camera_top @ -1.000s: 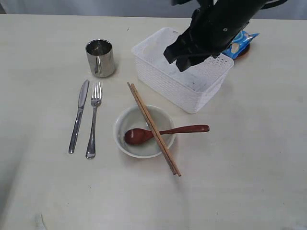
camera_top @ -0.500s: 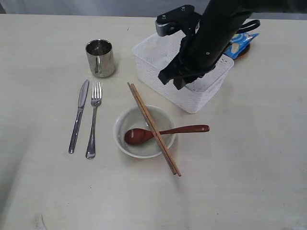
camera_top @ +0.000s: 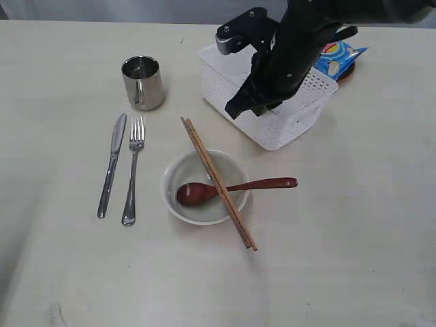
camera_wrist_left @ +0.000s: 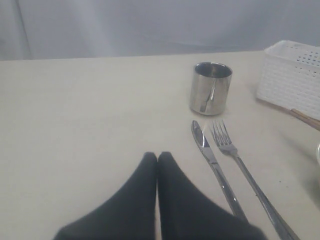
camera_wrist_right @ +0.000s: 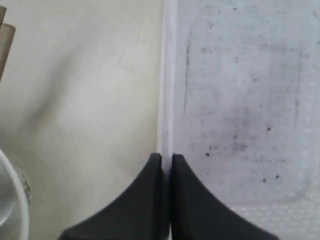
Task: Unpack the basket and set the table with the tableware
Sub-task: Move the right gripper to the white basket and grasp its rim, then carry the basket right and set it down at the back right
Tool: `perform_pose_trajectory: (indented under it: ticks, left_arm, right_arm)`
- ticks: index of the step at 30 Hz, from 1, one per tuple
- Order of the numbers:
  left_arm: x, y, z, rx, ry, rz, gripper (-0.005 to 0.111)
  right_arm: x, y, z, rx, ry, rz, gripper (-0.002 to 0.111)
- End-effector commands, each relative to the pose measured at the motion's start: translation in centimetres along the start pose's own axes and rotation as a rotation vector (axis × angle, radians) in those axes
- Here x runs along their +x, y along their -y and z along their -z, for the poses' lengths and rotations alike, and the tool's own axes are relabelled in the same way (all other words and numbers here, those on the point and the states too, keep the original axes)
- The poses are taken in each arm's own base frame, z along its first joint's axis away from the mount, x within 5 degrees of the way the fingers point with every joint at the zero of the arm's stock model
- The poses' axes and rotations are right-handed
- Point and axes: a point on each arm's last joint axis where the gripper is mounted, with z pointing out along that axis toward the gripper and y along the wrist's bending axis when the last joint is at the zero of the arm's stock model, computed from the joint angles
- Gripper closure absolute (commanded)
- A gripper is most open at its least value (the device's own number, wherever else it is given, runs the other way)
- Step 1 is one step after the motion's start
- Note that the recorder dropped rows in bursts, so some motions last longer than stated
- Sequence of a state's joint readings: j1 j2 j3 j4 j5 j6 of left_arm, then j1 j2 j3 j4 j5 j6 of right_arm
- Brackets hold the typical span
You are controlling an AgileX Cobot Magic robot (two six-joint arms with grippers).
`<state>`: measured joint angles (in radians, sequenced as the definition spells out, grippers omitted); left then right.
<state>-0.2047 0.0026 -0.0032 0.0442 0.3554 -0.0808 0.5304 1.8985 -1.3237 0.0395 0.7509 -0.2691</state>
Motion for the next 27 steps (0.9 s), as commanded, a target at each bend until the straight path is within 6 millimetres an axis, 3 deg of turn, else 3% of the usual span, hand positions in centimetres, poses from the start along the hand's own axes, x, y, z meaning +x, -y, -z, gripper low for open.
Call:
perform_pose_trajectory:
  ticks: [1, 7, 8, 9, 10, 11, 12, 15, 17, 19, 23, 27]
  left_arm:
    - [0.0, 0.0, 0.0, 0.003, 0.01, -0.005, 0.107]
    - [0.0, 0.0, 0.0, 0.003, 0.01, -0.005, 0.107]
    - [0.0, 0.0, 0.0, 0.003, 0.01, -0.005, 0.107]
    - [0.0, 0.0, 0.0, 0.003, 0.01, -0.005, 0.107]
    - [0.0, 0.0, 0.0, 0.003, 0.01, -0.005, 0.107]
    - [0.0, 0.0, 0.0, 0.003, 0.01, -0.005, 0.107]
    - [0.0, 0.0, 0.0, 0.003, 0.01, -0.005, 0.107]
    - [0.0, 0.0, 0.0, 0.003, 0.01, -0.005, 0.107]
    - [0.0, 0.0, 0.0, 0.003, 0.01, -0.005, 0.107]
    - [0.0, 0.0, 0.0, 0.003, 0.01, -0.005, 0.107]
    - [0.0, 0.0, 0.0, 0.003, 0.01, -0.005, 0.107]
    - [0.0, 0.0, 0.0, 0.003, 0.01, -0.005, 0.107]
  right_arm:
    - [-1.9, 0.6, 3.5, 0.042, 0.091, 0.028, 0.109]
    - [-3.9, 3.0, 10.5, 0.21, 0.198, -0.027, 0.109]
    - [-4.1, 4.8, 12.6, 0.306, 0.224, -0.085, 0.109]
    - [-4.0, 5.8, 13.4, 0.341, 0.232, -0.115, 0.109]
    - [-3.6, 8.2, 14.4, 0.396, 0.24, -0.191, 0.109]
    - [-3.3, 9.3, 14.6, 0.409, 0.237, -0.223, 0.109]
    - [-2.1, 12.1, 14.5, 0.439, 0.22, -0.313, 0.109]
    - [1.1, 18.0, 12.5, 0.468, 0.158, -0.513, 0.109]
    - [4.2, 22.4, 9.1, 0.415, 0.1, -0.68, 0.109]
    - [6.3, 24.8, 5.9, 0.4, 0.038, -0.741, 0.109]
    - [7.9, 26.2, 0.7, 0.364, -0.046, -0.772, 0.109]
    - [7.5, 25.3, -2.3, 0.285, -0.079, -0.74, 0.109]
